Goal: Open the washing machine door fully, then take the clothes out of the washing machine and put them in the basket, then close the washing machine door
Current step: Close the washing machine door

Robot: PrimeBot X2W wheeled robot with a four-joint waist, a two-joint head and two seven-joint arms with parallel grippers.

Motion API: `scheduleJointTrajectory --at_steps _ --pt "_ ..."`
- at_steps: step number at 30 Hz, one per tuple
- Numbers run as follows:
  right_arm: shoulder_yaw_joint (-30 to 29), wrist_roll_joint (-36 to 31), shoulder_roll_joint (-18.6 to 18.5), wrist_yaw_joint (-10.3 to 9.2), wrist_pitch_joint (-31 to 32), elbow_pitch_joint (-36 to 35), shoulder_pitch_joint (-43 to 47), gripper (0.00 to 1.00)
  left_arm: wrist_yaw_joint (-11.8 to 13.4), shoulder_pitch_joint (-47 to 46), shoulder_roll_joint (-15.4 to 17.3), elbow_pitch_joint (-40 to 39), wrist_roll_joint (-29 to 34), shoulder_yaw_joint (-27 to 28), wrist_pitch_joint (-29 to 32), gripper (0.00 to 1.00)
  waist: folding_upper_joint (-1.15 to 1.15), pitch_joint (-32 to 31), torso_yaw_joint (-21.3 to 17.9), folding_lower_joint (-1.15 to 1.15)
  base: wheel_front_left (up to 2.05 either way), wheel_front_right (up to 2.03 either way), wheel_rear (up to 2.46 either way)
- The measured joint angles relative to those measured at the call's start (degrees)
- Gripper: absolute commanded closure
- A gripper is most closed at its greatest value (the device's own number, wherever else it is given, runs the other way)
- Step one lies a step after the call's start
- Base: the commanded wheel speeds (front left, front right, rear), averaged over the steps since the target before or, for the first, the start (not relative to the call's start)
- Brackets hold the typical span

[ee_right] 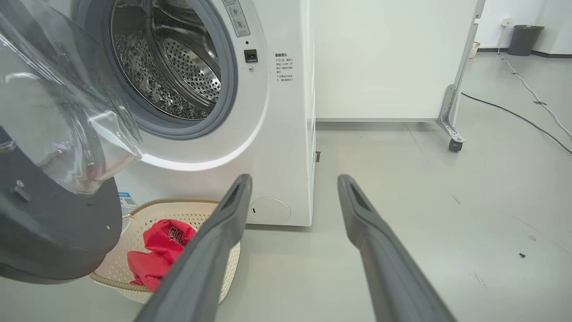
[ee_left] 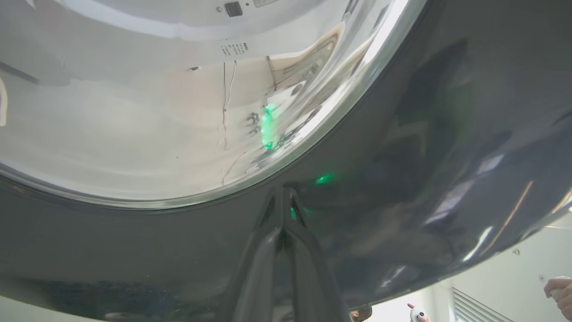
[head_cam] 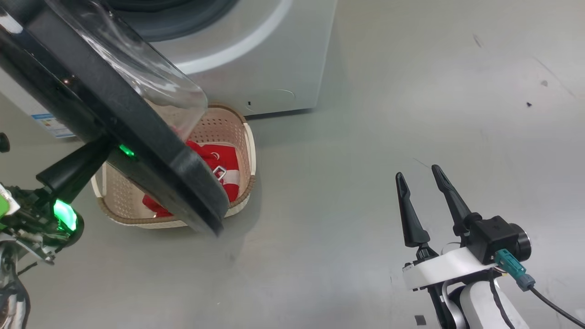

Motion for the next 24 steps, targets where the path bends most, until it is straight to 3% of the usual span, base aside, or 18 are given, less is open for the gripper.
scheduleJointTrajectory --at_steps 11,24 --pt "1.71 3.44 0.04 -0.71 0.0 -1.04 -2.03 0.0 3.02 -5.59 0.93 -0.18 0.02 -0.76 0.0 1.0 0.0 4.02 -6.65 0.0 0.0 0.0 0.0" --pt "3.44 6.1 0.11 -1.74 0.0 -2.5 -3.64 0.0 6.23 -14.22 2.36 0.74 0.69 -0.77 -1.1 1.0 0.0 8.46 -11.42 0.0 0.0 0.0 0.0"
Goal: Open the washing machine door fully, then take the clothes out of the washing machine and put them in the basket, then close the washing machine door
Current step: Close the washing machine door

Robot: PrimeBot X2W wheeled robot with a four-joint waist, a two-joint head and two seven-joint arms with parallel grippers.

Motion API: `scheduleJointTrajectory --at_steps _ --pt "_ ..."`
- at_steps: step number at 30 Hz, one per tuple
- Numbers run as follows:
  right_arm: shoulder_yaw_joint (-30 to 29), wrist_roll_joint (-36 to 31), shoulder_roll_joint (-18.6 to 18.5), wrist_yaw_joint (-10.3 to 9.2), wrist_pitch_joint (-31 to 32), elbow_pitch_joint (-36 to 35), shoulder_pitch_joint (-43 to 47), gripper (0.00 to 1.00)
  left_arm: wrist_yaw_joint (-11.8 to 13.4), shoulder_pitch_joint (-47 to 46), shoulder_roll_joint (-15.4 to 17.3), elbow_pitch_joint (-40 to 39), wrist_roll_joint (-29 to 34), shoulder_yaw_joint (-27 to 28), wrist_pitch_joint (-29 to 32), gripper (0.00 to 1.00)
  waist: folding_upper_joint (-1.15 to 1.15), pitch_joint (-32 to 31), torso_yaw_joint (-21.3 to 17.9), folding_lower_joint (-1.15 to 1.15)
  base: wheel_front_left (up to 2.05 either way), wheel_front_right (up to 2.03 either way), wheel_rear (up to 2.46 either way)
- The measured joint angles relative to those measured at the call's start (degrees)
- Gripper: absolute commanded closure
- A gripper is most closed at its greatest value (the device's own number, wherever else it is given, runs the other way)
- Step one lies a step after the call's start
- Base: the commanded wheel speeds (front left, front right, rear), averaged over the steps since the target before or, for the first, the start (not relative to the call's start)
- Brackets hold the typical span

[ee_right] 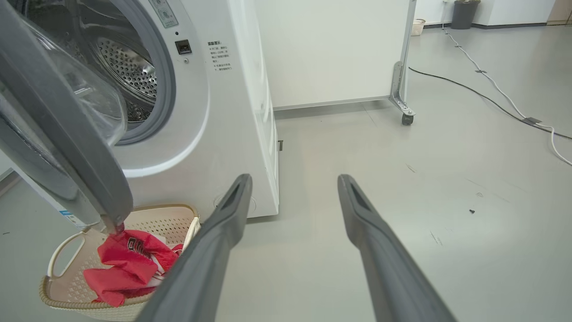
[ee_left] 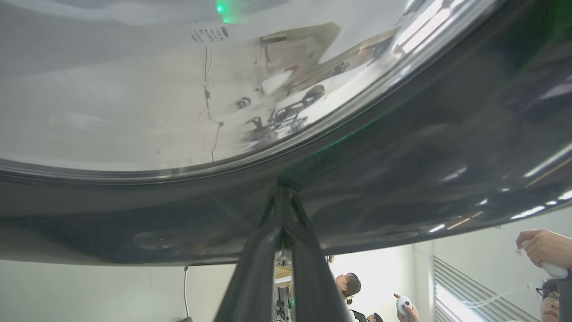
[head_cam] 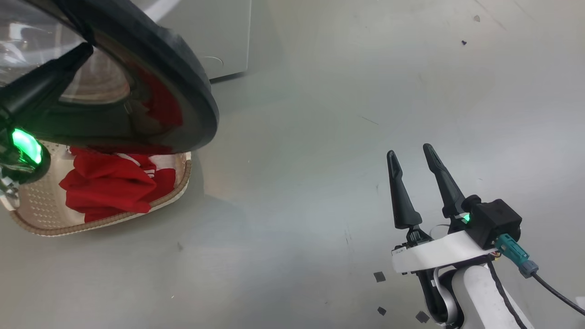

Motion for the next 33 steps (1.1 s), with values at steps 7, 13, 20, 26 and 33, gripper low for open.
scheduleJointTrajectory --at_steps 7,13,20,26,33 --pt "0.33 0.76 0.05 -0.53 0.0 -0.85 -1.43 0.0 1.21 -6.39 0.24 1.03 1.49 -1.26 -0.76 1.0 0.0 2.74 -1.49 0.0 0.0 0.0 0.0" --pt "1.13 1.02 0.09 -0.57 -0.01 -1.1 -3.0 0.0 1.4 -10.88 0.21 3.22 3.25 -1.69 -2.4 1.0 0.0 4.68 -2.55 0.0 0.0 0.0 0.0" --pt "1.36 1.36 0.1 -0.86 -0.01 -1.09 -4.14 0.0 1.48 -15.5 -0.56 6.56 5.28 -1.94 -4.89 1.0 0.0 6.07 -3.49 0.0 0.0 0.0 0.0" --pt "1.41 1.36 0.1 -1.12 -0.01 -0.98 -4.44 0.0 1.15 -17.55 -1.24 8.47 6.53 -2.56 -5.54 1.0 0.0 6.44 -3.69 0.0 0.0 0.0 0.0" --pt "0.99 1.27 0.1 -1.53 -0.01 -0.77 -5.02 0.0 -1.14 -17.73 -3.05 10.65 6.81 -3.09 -5.5 1.0 0.0 6.11 -2.72 0.0 0.0 0.0 0.0"
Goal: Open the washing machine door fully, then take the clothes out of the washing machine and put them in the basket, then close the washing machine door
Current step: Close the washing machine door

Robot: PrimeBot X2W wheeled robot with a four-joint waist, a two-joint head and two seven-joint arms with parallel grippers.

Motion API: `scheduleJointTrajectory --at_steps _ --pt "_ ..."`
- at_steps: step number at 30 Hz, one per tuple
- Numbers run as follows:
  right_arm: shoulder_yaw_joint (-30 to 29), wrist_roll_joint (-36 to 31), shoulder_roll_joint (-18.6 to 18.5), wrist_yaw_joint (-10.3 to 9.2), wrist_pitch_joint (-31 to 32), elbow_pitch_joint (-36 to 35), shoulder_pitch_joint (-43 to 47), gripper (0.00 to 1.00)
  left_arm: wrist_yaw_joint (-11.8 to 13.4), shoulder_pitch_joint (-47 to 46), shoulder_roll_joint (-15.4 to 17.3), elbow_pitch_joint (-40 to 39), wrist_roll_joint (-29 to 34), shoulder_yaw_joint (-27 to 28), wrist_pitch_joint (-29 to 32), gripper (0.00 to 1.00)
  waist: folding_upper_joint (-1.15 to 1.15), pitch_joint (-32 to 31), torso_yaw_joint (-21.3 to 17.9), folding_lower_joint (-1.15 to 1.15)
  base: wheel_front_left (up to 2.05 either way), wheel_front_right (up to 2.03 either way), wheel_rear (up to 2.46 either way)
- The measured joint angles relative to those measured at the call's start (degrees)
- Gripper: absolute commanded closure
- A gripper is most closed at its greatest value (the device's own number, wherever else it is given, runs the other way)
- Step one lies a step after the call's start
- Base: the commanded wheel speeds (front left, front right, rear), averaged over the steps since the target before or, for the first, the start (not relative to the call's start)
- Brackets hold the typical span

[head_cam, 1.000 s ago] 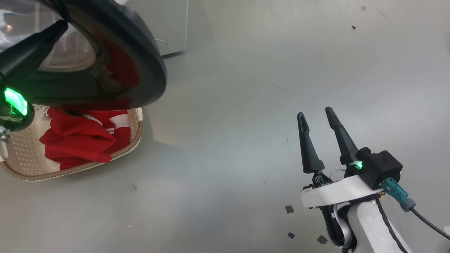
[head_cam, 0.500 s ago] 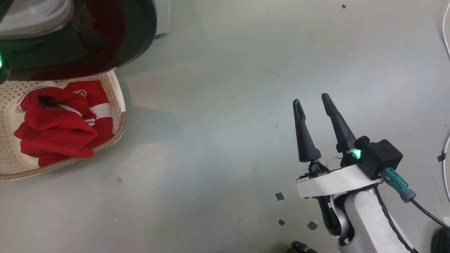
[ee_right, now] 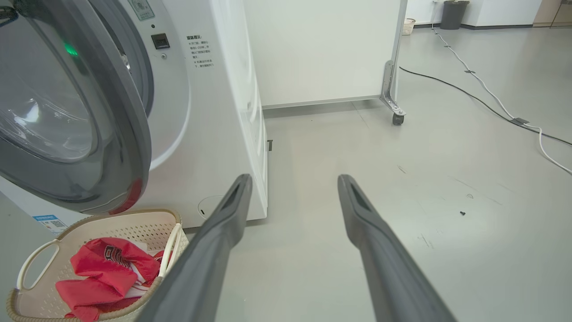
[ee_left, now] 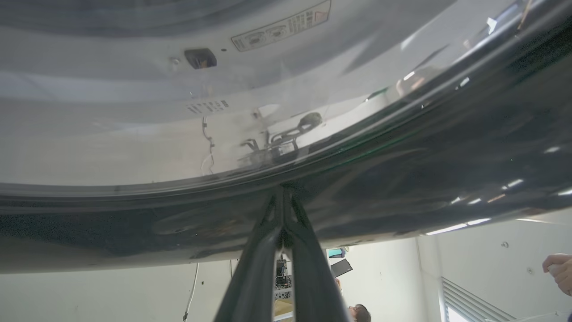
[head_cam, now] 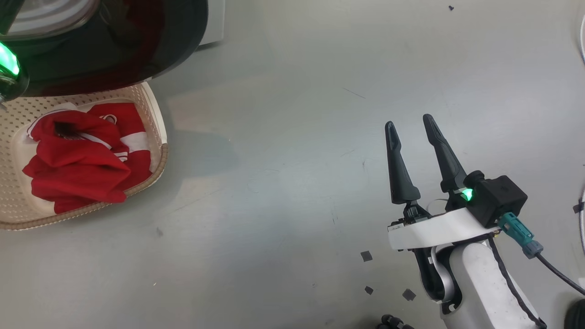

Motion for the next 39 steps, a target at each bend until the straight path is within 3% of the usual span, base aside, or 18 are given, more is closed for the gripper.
scheduleJointTrajectory --at_steps 8,16,22,27,29,30,31,32,33,34,36,39 --pt "-1.07 -1.16 0.0 -0.07 0.0 0.71 -0.37 0.0 -3.87 0.92 -1.78 1.69 -1.24 0.71 0.47 1.0 0.0 -1.05 2.63 0.0 0.0 0.0 0.0" --pt "-2.8 -3.33 -0.03 -0.05 0.0 2.1 -0.4 0.0 -8.4 9.42 -3.47 3.59 -2.82 3.16 -0.65 1.0 0.0 -3.21 6.11 0.0 0.0 0.0 0.0" --pt "-3.35 -4.45 -0.04 0.09 0.0 3.34 -0.27 0.0 -9.34 15.64 -4.66 3.85 -2.96 4.82 -1.8 1.0 0.0 -5.12 8.5 0.0 0.0 0.0 0.0" --pt "-4.13 -5.09 -0.27 0.55 0.0 4.14 0.4 0.0 -9.77 21.44 -7.65 3.2 -4.11 6.69 -2.91 1.0 0.0 -7.21 11.05 0.0 0.0 0.0 0.0" --pt "-4.33 -5.23 -0.31 0.57 0.0 4.53 0.84 0.0 -9.78 23.86 -8.89 2.63 -4.71 7.66 -3.63 0.75 0.0 -8.13 12.04 0.0 0.0 0.0 0.0" --pt "-4.39 -5.37 -0.33 0.6 0.0 4.72 1.19 0.0 -9.78 25.07 -9.35 2.3 -5.15 8.0 -3.76 0.75 0.0 -8.6 12.52 0.0 0.0 0.0 0.0" --pt "-4.48 -5.56 -0.37 0.62 0.0 4.93 1.58 0.0 -9.78 26.27 -9.82 2.01 -5.42 8.29 -4.16 0.6 0.0 -9.07 12.99 0.0 0.0 0.0 0.0" --pt "-4.53 -5.6 -0.44 0.64 0.0 5.14 1.94 0.0 -9.79 27.55 -10.33 1.67 -5.5 8.64 -4.21 0.54 0.0 -9.57 13.46 0.0 0.0 0.0 0.0" --pt "-4.59 -5.6 -0.48 0.7 0.0 5.38 2.29 0.0 -9.79 28.74 -10.92 1.46 -5.5 8.95 -4.47 0.37 0.0 -10.08 13.89 0.0 0.0 0.0 0.0" --pt "-4.72 -5.63 -0.54 0.87 0.0 5.6 2.64 0.0 -9.79 29.96 -11.58 0.98 -5.49 9.25 -4.9 0.1 0.0 -10.59 14.35 0.0 0.0 0.0 0.0" --pt "-5.0 -5.75 -0.7 1.05 0.0 5.83 3.29 0.0 -9.79 31.85 -12.84 -0.64 -5.46 9.99 -5.44 0.0 0.0 -11.54 15.28 0.0 0.0 0.0 0.0" --pt "-5.05 -6.34 -0.78 1.13 0.0 6.32 3.96 0.0 -9.79 34.21 -14.12 -2.65 -4.34 10.66 -6.15 0.0 0.0 -13.0 16.59 0.0 0.0 0.0 0.0"
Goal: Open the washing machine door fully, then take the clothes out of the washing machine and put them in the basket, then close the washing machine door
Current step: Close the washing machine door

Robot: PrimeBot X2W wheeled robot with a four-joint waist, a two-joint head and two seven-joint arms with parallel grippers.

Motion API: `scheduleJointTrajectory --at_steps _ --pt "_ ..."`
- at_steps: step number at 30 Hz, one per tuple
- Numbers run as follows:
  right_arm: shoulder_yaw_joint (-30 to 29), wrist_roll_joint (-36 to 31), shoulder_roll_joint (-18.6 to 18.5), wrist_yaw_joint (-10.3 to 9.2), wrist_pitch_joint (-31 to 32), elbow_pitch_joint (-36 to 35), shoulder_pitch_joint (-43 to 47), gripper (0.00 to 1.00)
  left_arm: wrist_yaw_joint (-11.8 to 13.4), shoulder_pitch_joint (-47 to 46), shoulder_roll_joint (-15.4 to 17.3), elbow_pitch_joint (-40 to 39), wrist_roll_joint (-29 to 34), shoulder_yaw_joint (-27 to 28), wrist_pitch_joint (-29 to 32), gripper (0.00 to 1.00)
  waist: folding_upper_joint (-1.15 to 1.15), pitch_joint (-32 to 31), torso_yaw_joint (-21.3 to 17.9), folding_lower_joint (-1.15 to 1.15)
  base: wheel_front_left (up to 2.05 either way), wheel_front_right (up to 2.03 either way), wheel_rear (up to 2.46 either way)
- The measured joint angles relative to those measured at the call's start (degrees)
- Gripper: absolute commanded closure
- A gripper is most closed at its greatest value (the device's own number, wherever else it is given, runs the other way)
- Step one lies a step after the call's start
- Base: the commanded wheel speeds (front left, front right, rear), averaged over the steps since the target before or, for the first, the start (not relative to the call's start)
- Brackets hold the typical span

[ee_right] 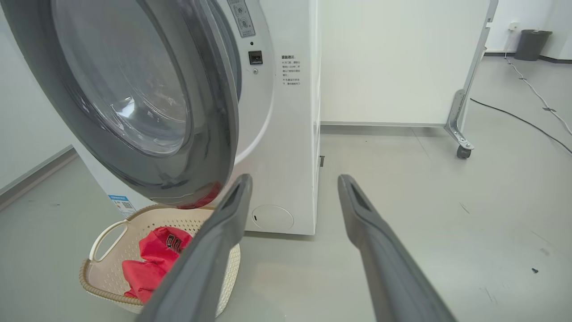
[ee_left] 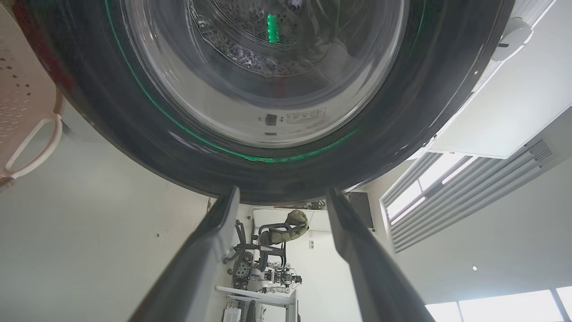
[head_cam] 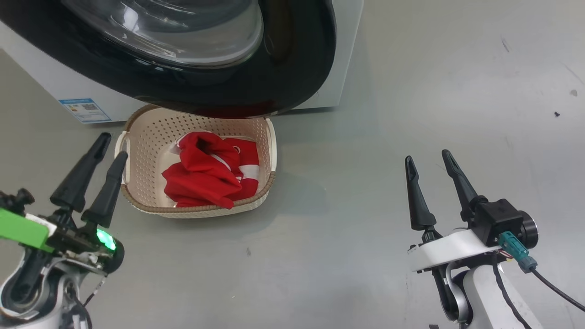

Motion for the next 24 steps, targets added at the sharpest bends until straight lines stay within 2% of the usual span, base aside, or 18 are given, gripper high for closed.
scheduleJointTrajectory --at_steps 7,15,20,23,24 --pt "-1.2 -0.34 -0.32 0.47 0.0 0.73 2.24 0.0 0.0 8.59 -3.67 -2.49 6.75 -0.3 -3.38 0.0 0.0 -3.74 3.05 0.0 0.0 0.0 0.0" --pt "-1.69 -0.78 -0.41 0.48 0.0 1.33 3.77 0.0 0.0 13.58 -3.94 -6.12 14.33 -1.25 -8.38 0.0 0.0 -7.26 5.42 0.0 0.0 0.0 0.0" --pt "-1.93 -0.85 -0.4 0.49 0.0 1.42 4.6 0.0 0.0 15.4 -3.9 -9.44 24.64 -2.94 -13.39 0.0 0.0 -9.17 6.42 0.0 0.0 0.0 0.0" --pt "-2.21 -0.98 -0.4 0.49 0.0 1.42 5.01 0.0 0.0 15.88 -2.57 -11.04 34.22 -4.74 -16.75 0.0 0.0 -10.05 6.84 0.0 0.0 0.0 0.0" --pt "-2.22 -1.1 -0.4 0.49 0.0 1.42 5.12 0.0 0.0 15.9 -2.64 -11.45 34.87 -4.68 -18.24 0.0 0.0 -10.34 6.93 0.0 0.0 0.0 0.0"
